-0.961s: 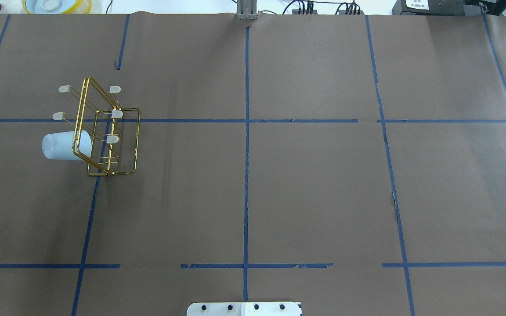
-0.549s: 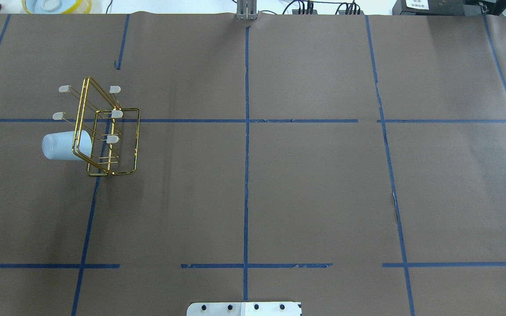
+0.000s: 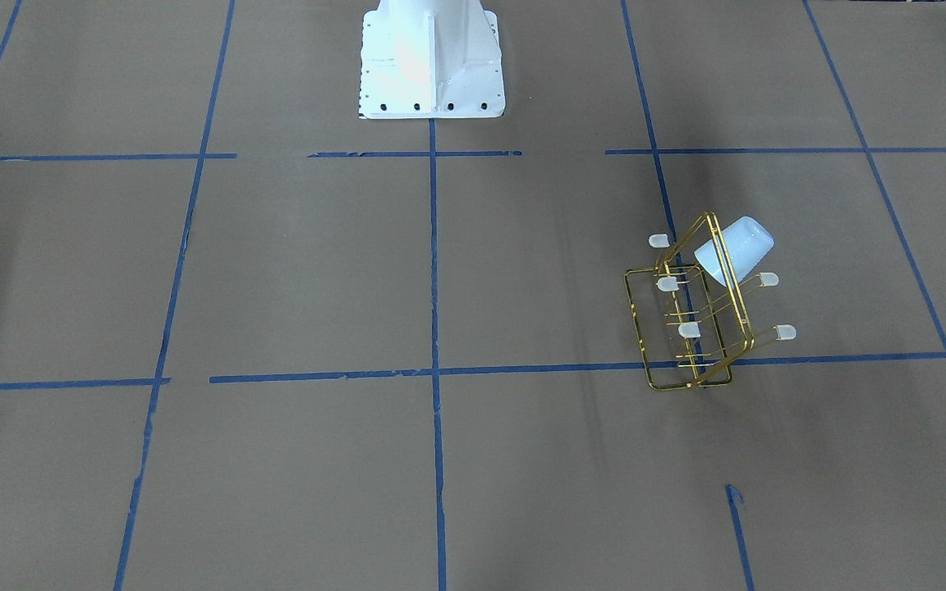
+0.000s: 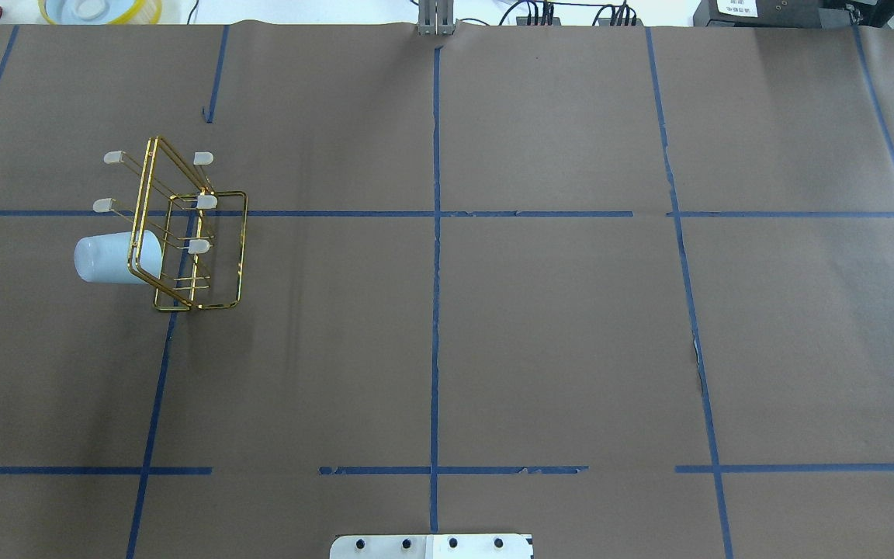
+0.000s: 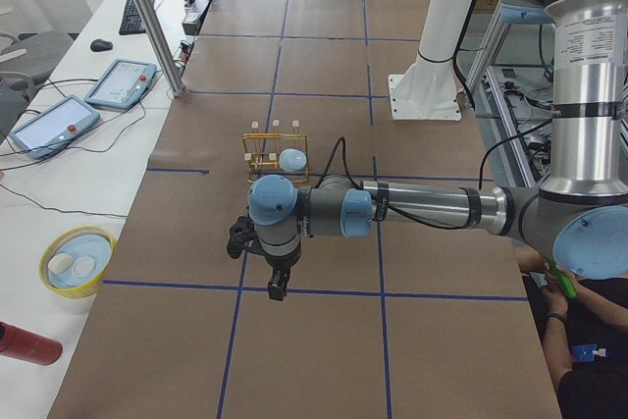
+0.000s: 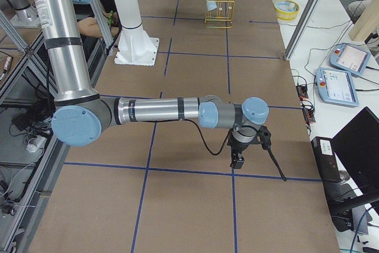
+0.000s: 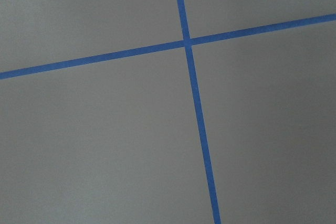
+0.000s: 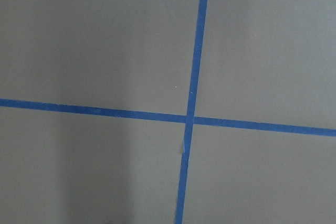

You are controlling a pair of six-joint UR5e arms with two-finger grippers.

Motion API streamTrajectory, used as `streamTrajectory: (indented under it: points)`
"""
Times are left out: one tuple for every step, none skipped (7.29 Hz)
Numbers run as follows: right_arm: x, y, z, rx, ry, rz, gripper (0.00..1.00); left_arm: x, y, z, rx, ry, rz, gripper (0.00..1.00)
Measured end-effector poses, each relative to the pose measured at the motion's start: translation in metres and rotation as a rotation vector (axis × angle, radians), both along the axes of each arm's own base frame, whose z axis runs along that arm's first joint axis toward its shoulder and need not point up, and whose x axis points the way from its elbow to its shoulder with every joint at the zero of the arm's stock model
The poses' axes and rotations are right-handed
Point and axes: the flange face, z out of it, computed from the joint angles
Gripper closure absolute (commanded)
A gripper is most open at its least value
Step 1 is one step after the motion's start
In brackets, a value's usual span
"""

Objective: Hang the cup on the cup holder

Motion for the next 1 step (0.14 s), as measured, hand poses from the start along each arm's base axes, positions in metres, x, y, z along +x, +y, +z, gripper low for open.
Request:
streamTrajectory:
  points:
    - [0.0000,0.0000,0.0000,0.000,0.000,0.000,0.00,0.0001,0.0015,0.0018,0.000,0.001,0.000,0.00]
